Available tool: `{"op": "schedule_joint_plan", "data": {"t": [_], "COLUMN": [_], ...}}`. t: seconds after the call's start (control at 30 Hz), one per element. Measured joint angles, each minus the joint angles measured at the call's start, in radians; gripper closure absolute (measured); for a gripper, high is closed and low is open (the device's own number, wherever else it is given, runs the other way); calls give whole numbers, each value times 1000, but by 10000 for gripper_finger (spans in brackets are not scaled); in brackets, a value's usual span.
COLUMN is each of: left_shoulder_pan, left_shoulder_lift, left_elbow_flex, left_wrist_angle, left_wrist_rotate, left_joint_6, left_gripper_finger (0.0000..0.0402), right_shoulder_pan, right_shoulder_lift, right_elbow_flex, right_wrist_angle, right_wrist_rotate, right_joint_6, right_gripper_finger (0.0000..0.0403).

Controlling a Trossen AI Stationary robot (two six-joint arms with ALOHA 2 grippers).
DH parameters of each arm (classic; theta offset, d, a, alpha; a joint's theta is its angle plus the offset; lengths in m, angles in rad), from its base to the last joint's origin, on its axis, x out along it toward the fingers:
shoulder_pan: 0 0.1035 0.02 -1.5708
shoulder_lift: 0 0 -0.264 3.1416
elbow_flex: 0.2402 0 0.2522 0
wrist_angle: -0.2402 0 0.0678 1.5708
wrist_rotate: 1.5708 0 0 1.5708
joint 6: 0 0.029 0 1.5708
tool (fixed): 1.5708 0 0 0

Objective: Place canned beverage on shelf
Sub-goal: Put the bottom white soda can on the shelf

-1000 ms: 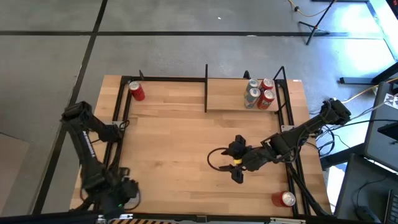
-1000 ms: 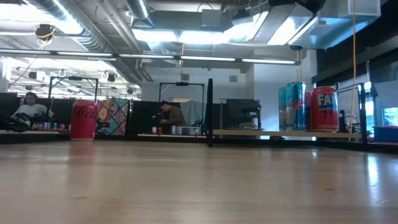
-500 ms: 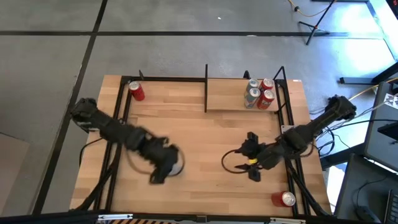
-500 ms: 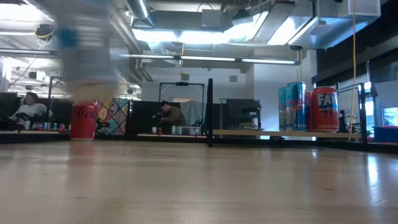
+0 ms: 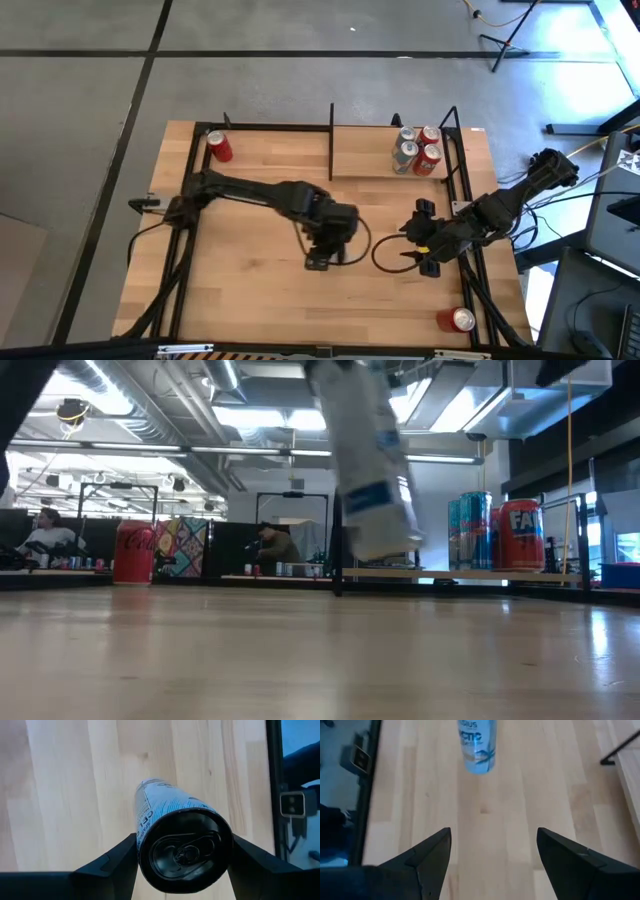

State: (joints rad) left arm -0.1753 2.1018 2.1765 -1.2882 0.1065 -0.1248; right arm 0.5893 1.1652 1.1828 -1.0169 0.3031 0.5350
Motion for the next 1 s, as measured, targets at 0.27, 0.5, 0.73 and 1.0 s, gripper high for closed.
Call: {"op": "schedule_joint_plan", "data": {"t": [0.27, 0.5, 0.73, 1.0], "left_shoulder_pan": [16, -5, -23, -45], "left_shoulder_lift": [147, 178, 179, 178], "left_elbow_flex": [119, 122, 121, 154], "left_wrist_angle": [-44, -44, -17, -69], "left_wrist_rotate": [48, 70, 67, 69], "left_joint_6": [22, 5, 23, 22], "left_gripper_finger": [178, 162, 102, 87], "right_shoulder_pan": [0, 0, 0, 0], "right_shoulder_lift": [0, 0, 0, 1], "right_elbow_flex": [0, 0, 0, 0], "right_wrist_angle": [-26, -31, -31, 6], "right_wrist_rotate": [-25, -27, -27, -17], "right_joint_6": [-8, -10, -14, -18], "right_gripper_finger": [123, 123, 123, 123]}}
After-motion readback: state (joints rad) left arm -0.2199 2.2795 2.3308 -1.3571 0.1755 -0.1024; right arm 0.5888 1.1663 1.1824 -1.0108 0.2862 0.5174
